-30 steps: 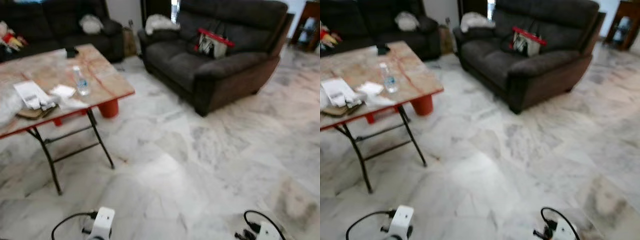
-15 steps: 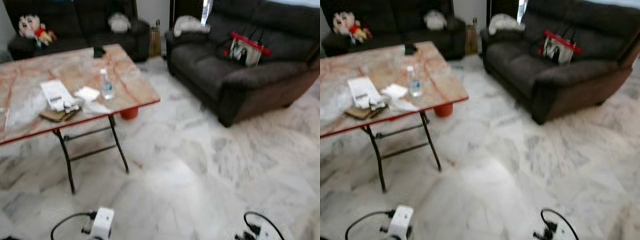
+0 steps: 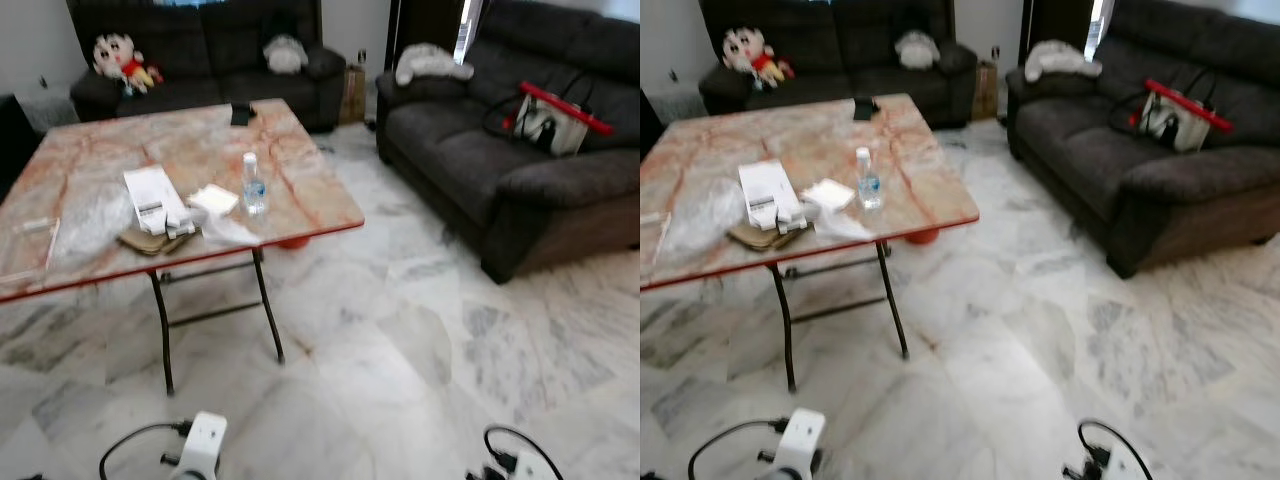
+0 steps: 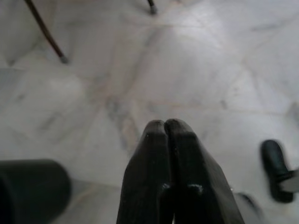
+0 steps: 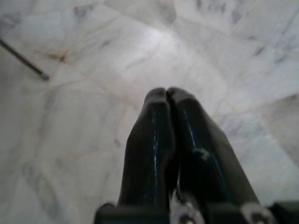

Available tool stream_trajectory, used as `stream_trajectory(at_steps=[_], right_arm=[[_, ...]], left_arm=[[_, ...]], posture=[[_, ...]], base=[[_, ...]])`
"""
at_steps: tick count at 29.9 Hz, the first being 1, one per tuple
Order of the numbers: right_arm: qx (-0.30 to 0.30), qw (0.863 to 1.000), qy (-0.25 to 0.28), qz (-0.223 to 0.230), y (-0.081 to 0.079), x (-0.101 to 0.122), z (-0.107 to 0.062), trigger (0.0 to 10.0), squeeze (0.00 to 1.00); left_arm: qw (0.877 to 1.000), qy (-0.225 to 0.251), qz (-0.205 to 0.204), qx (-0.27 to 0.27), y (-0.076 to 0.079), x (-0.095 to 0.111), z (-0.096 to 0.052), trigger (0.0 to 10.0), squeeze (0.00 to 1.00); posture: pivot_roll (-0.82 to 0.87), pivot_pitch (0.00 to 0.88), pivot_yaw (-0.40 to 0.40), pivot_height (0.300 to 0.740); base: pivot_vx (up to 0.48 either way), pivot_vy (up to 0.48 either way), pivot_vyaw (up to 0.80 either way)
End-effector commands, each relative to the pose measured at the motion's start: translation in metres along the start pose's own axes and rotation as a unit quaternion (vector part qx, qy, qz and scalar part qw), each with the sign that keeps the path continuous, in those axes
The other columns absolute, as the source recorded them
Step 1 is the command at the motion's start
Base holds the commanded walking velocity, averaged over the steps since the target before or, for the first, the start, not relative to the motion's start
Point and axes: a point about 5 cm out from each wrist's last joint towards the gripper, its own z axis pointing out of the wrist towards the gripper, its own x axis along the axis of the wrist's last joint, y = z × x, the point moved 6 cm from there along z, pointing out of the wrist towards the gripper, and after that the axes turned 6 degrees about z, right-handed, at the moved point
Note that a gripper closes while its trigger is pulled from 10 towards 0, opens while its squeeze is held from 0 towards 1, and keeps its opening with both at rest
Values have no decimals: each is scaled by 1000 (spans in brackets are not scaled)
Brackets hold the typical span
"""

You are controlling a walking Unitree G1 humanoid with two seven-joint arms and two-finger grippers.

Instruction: Picking trash to rubbish bin

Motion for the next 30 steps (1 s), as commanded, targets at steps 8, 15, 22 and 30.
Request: stream_trajectory(at_steps=[8,15,22,30], right_arm=[[3,1000,7,3,-5,4,2,10000,0],[3,1000,7,4,-5,3,2,10000,0],[2,1000,9,11,-5,4,2,10000,0],[11,999,32,10,-11,19,6,10000,0]], left_arm=[[1000,-8,5,4,-5,-6,-2,10000,0],[1000,-9,6,4,-6,-7,-2,10000,0],[1000,-7,6,4,-5,-6,-2,10000,0],[1000,15,24,8,-6,6,0,10000,0]], posture=[[43,59,24,740],[47,64,25,740],[47,64,25,740],[47,64,25,740]], base=[[356,0,800],[358,0,800],[356,0,229],[166,0,0]])
